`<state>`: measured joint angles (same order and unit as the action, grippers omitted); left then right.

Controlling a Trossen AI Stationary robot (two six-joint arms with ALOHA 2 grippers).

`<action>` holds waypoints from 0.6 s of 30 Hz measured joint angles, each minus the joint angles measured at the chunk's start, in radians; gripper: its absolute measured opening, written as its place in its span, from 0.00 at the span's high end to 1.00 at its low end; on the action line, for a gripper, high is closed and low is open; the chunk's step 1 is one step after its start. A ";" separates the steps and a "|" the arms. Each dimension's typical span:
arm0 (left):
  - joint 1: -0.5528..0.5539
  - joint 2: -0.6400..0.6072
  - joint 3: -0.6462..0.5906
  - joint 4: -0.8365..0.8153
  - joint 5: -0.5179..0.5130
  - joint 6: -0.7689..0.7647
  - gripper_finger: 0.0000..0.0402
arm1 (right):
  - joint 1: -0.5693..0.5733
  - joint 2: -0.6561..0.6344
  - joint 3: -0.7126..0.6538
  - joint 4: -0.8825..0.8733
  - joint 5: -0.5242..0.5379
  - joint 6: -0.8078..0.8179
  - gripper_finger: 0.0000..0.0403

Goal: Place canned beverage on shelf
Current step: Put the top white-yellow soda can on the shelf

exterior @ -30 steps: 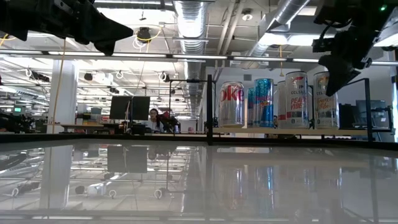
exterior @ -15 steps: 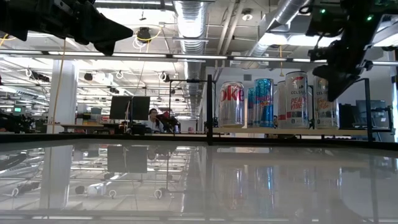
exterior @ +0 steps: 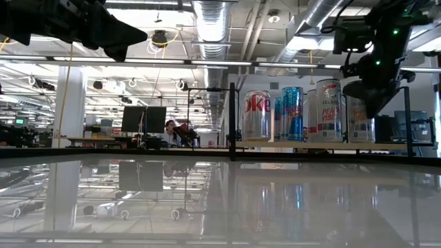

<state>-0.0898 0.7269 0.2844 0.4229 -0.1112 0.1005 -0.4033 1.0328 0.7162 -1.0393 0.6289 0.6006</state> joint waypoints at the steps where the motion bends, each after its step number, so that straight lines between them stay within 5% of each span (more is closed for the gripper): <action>1: 0.000 0.000 0.000 0.000 0.000 0.000 1.00 | -0.002 0.000 0.002 -0.001 0.000 0.000 0.96; 18: 0.000 0.000 0.000 -0.033 0.001 -0.015 1.00 | -0.070 0.001 0.137 -0.065 0.053 -0.089 0.96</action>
<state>-0.0898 0.7269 0.2844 0.3899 -0.1104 0.0853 -0.4734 1.0340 0.8536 -1.1039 0.6819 0.5117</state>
